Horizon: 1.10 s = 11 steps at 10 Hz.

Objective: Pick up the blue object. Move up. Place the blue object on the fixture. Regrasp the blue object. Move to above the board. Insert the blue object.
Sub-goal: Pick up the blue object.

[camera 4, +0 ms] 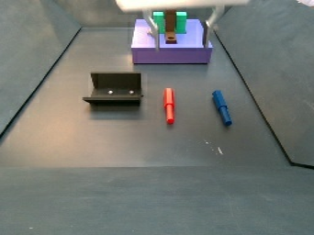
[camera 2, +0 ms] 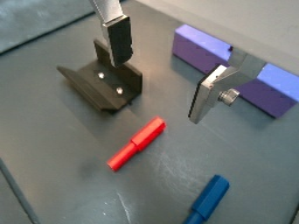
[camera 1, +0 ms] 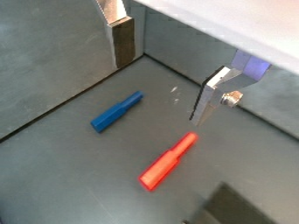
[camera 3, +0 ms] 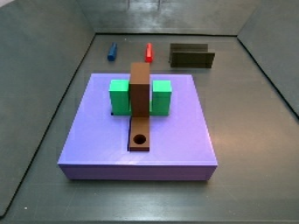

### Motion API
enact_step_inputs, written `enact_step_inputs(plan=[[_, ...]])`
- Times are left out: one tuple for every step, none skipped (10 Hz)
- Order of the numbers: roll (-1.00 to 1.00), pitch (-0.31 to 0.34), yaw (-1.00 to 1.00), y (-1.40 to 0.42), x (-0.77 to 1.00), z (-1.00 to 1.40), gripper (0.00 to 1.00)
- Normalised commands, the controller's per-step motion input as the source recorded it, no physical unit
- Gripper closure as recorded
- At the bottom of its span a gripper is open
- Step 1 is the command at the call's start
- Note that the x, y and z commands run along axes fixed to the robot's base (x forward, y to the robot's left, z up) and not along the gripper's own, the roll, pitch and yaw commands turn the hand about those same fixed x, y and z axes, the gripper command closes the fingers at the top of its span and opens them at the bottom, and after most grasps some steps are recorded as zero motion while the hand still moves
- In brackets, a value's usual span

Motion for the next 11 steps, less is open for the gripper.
enact_step_inputs(plan=[[-0.13, -0.100, 0.00, 0.00, -0.80, -0.75, 0.00], [-0.12, -0.106, 0.00, -0.01, -0.80, -0.73, 0.00], [-0.12, -0.130, 0.00, -0.10, -0.71, -0.69, 0.00], [-0.11, -0.199, 0.00, -0.18, -0.48, -0.62, 0.00], [-0.10, -0.273, 0.00, -0.18, -0.27, -0.56, 0.00], [-0.06, -0.261, 0.00, -0.11, -0.13, -0.60, 0.00], [-0.06, -0.239, 0.00, -0.02, -0.13, -0.56, 0.00], [-0.06, -0.207, 0.00, 0.00, -0.13, -0.55, 0.00], [-0.06, -0.193, 0.00, 0.00, -0.18, -0.53, 0.00], [-0.04, -0.169, 0.00, 0.00, -0.23, -0.43, 0.00], [-0.08, -0.186, 0.00, 0.00, -0.20, -0.34, 0.00]])
